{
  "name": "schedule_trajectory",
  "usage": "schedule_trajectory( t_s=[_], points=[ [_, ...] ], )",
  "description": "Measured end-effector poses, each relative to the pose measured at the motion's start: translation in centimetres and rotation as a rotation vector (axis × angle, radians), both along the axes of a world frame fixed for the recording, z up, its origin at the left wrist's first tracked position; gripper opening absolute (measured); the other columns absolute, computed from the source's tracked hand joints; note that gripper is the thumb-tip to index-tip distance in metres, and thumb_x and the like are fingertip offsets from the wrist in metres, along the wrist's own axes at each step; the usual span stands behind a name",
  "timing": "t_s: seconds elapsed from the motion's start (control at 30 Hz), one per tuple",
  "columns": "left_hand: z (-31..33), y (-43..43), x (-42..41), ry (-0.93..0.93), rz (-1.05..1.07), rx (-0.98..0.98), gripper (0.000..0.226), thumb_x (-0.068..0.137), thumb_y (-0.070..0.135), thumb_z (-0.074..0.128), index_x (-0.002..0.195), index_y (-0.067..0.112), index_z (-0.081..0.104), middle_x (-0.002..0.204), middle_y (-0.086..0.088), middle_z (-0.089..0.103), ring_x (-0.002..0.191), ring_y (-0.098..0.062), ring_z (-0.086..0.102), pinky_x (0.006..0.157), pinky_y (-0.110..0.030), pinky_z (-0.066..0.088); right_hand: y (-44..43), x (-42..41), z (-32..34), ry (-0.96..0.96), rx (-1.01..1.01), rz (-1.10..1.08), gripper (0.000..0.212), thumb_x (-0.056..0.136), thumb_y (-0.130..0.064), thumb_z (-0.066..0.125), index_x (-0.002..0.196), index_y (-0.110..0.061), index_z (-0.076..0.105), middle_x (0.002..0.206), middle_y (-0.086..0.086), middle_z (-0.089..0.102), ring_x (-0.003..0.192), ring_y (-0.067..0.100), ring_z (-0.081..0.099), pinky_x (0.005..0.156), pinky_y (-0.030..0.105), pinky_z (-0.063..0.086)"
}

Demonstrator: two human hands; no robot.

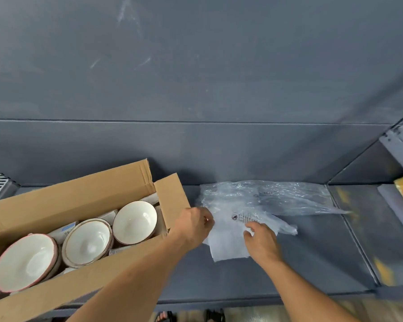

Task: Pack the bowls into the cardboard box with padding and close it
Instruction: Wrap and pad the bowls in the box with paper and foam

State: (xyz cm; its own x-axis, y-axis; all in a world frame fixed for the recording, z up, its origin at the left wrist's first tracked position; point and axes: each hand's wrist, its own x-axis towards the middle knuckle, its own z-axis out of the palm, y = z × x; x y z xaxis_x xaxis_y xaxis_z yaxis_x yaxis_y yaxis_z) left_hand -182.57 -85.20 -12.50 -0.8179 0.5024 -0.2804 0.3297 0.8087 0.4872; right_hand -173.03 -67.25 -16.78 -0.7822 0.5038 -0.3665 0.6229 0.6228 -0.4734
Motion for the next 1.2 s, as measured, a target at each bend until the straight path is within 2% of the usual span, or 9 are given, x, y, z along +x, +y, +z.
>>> schedule_trajectory(
  t_s=[0.27, 0.43, 0.53, 0.7, 0.8, 0.9, 0.97, 1.07, 1.2],
  points=[
    [-0.5, 6.2, 1.0, -0.108, -0.009, -0.013, 0.034, 0.095, 0.03, 0.053, 0.128, 0.026, 0.06, 0.124, 0.003, 0.064, 0.105, -0.018, 0.063, 0.087, -0.028, 0.052, 9.0, 1.2, 0.8, -0.05, 0.235, -0.058, 0.044, 0.096, -0.029, 0.052, 0.139, -0.022, 0.049, 0.138, 0.005, 0.05, 0.128, 0.026, 0.045, 0.093, 0.037, 0.046],
    [-0.4, 9.1, 0.5, -0.094, 0.008, -0.034, 0.033, 0.095, 0.03, 0.054, 0.127, 0.026, 0.06, 0.126, 0.0, 0.059, 0.103, -0.022, 0.063, 0.089, -0.033, 0.053, 12.2, -0.4, 1.0, -0.055, 0.378, 0.062, 0.058, 0.094, -0.036, 0.056, 0.147, -0.025, 0.035, 0.146, 0.001, 0.038, 0.131, 0.025, 0.033, 0.1, 0.037, 0.042],
    [-0.5, 10.1, 0.4, -0.104, 0.019, -0.037, 0.033, 0.095, 0.03, 0.054, 0.127, 0.026, 0.06, 0.126, 0.0, 0.058, 0.103, -0.021, 0.063, 0.089, -0.034, 0.052, 13.0, -2.0, 0.4, -0.111, 0.393, 0.177, 0.07, 0.092, -0.039, 0.058, 0.152, -0.028, 0.023, 0.156, 0.003, 0.021, 0.139, 0.027, 0.022, 0.11, 0.038, 0.033],
    [-0.5, 9.7, 0.5, -0.1, 0.054, -0.054, 0.034, 0.094, 0.029, 0.055, 0.127, 0.026, 0.06, 0.125, 0.001, 0.057, 0.102, -0.019, 0.063, 0.086, -0.031, 0.052, 13.0, -4.9, -1.3, -0.193, 0.372, 0.273, 0.08, 0.09, -0.023, 0.058, 0.154, -0.032, 0.012, 0.162, 0.006, 0.005, 0.146, 0.031, 0.008, 0.116, 0.042, 0.02],
    [-0.1, 9.1, 0.2, -0.092, 0.079, -0.066, 0.035, 0.094, 0.029, 0.055, 0.129, 0.026, 0.058, 0.127, 0.001, 0.056, 0.1, -0.019, 0.065, 0.087, -0.031, 0.053, 13.1, -6.0, -1.9, -0.219, 0.381, 0.316, 0.064, 0.09, -0.022, 0.056, 0.148, -0.035, 0.03, 0.159, 0.005, 0.015, 0.143, 0.03, 0.013, 0.113, 0.042, 0.021],
    [0.4, 8.7, -0.3, -0.065, 0.091, -0.06, 0.039, 0.094, 0.029, 0.057, 0.132, 0.026, 0.055, 0.134, 0.002, 0.053, 0.104, -0.019, 0.063, 0.092, -0.033, 0.052, 13.4, -6.5, -1.6, -0.165, 0.433, 0.349, 0.033, 0.088, -0.011, 0.051, 0.112, -0.032, 0.061, 0.141, -0.001, 0.043, 0.131, 0.024, 0.03, 0.105, 0.04, 0.026],
    [0.8, 8.8, -0.6, -0.022, 0.101, -0.015, 0.048, 0.092, 0.027, 0.061, 0.139, 0.025, 0.049, 0.141, 0.001, 0.048, 0.117, -0.021, 0.056, 0.099, -0.034, 0.048, 13.4, -6.9, -0.4, -0.101, 0.464, 0.377, 0.026, 0.085, -0.006, 0.049, 0.095, -0.027, 0.061, 0.115, -0.005, 0.058, 0.119, 0.021, 0.043, 0.103, 0.04, 0.027],
    [1.5, 9.5, -0.9, 0.042, 0.101, 0.071, 0.07, 0.089, 0.027, 0.067, 0.149, 0.023, 0.031, 0.15, -0.003, 0.037, 0.138, -0.024, 0.034, 0.112, -0.037, 0.036, 12.7, -7.5, 2.6, 0.017, 0.497, 0.481, 0.019, 0.085, -0.005, 0.048, 0.088, -0.023, 0.053, 0.087, -0.008, 0.06, 0.1, 0.018, 0.058, 0.11, 0.043, 0.024],
    [2.8, 10.4, -1.2, 0.2, 0.045, -0.035, 0.086, 0.083, 0.038, 0.072, 0.152, 0.023, 0.024, 0.156, -0.006, 0.029, 0.146, -0.027, 0.019, 0.12, -0.043, 0.021, 11.0, -7.7, 6.9, 0.23, 0.456, 0.665, 0.025, 0.091, 0.001, 0.044, 0.099, -0.02, 0.054, 0.087, -0.006, 0.062, 0.091, 0.018, 0.059, 0.11, 0.038, 0.024]
  ],
)
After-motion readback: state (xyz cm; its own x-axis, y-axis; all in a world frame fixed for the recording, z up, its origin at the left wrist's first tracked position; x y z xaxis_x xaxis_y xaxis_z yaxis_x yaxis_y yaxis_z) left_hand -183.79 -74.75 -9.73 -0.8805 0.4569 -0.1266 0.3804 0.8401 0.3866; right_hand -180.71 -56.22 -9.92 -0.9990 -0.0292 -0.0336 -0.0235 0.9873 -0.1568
